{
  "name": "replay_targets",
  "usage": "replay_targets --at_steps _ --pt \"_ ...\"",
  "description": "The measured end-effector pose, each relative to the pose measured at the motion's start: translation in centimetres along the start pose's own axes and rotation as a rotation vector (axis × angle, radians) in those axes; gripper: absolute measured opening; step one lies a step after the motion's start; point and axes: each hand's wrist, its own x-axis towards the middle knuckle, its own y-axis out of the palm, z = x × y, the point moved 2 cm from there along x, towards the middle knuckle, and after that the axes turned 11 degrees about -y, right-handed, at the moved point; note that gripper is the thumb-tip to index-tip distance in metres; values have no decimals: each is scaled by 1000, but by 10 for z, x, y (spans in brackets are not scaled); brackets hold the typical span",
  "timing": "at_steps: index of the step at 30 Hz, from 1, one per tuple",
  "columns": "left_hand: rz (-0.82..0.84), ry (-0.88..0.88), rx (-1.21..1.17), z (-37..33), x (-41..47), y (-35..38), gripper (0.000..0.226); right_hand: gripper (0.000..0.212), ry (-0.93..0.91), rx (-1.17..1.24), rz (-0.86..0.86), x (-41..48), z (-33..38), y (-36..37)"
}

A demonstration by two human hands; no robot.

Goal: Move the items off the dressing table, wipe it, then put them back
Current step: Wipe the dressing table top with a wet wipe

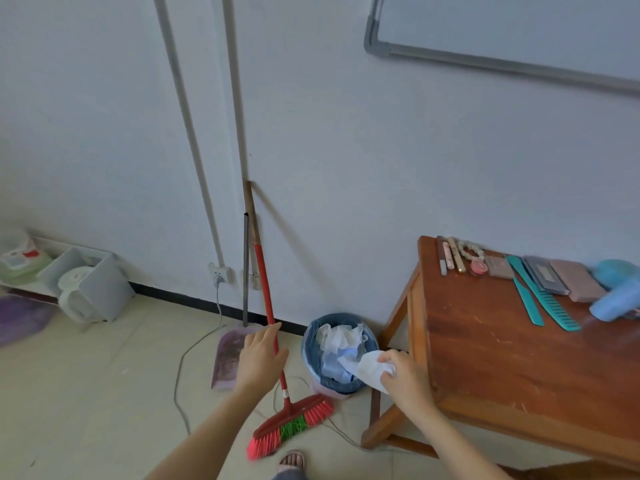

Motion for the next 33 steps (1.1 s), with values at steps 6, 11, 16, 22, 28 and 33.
replay_targets --at_steps 6,11,16,22,28,33 --pt "90 -51 78 -8 77 3 48 24 157 10 -4 58 -4 16" --pt "119 -168 57 -5 106 10 44 24 181 13 61 87 -16 31" --pt "75 -230 64 -13 122 11 45 30 103 60 78 145 -19 20" --pt "72 -262 57 -34 135 16 41 61 53 53 216 187 -26 16" --pt "93 -226 38 -59 140 21 48 62 39 30 184 196 -36 -10" --pt "89 -16 62 -117 158 14 50 56 -10 -17 -1 200 -34 -71"
